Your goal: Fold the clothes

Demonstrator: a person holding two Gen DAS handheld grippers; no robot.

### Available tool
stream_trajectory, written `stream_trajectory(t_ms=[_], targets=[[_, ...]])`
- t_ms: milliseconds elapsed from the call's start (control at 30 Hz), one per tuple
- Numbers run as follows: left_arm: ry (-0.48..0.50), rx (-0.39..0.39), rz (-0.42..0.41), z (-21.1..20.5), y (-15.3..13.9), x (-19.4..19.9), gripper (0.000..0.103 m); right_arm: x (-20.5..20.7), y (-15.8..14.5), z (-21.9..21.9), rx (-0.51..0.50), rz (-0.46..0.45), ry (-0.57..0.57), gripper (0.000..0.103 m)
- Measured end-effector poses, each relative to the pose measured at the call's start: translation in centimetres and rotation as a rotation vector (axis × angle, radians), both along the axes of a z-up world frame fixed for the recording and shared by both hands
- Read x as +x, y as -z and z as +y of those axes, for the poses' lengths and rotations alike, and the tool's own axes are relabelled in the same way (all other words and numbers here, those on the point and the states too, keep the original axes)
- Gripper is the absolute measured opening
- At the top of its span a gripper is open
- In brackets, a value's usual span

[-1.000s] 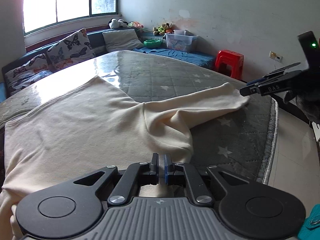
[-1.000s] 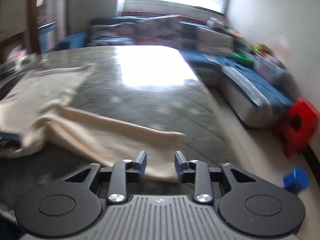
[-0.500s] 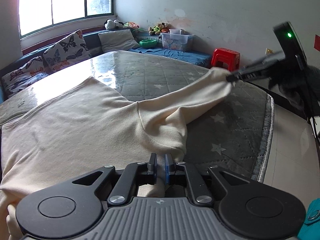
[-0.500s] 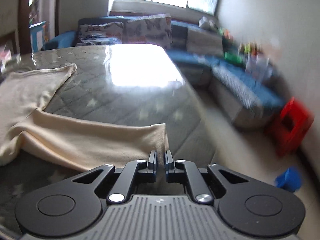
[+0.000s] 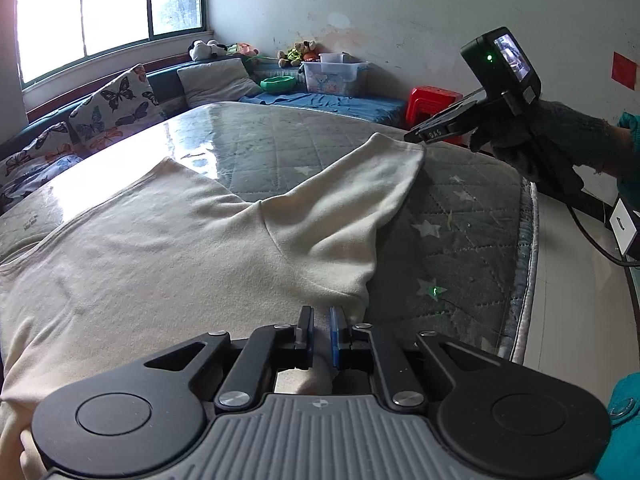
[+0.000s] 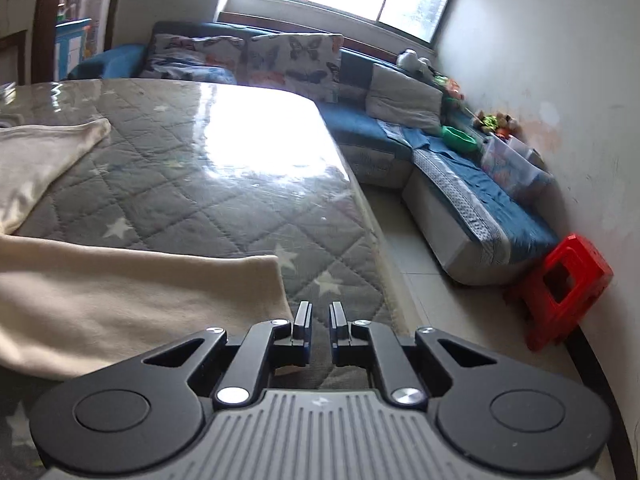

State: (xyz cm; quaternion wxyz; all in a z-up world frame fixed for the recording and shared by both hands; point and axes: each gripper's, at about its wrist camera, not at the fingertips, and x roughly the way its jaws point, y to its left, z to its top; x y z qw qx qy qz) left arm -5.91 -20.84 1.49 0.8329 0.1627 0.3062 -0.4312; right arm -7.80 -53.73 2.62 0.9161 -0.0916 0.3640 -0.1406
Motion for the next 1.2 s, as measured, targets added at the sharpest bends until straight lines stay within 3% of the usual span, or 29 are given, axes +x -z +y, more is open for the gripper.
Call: stream_trajectory(t_ms=[200,400,667,933,1200], targets=[[0.003,-0.019,-0.008,-0.4,-0.8,0.4,0.010,-0.8,-1.7,0.8,0.105,-0.050,-0.050,0.013],[0.034,-0.012,0.008,-0.9,-0.2,0.4,0.010,1.8,-0.1,0.9,0.197,-0.013,-0.063,0.014],[-0.048,-0.052,0.012,1.1,-0.8,-0.1,0.010,4.2,0.6,1.1,0.121,-0.028,-0.051,0.019],[-0.133,-0.092,0.015,3.2,-1.4,-0.6,0.020,2.9,-1.3,3.6,0.068,-0.044,-0.112,0.026],[-0.519,-0.067,0.045,12.3,-1.8,-1.4,0.028,1.0,-4.0,12.2,0.090,-0.046,-0.432,0.034]])
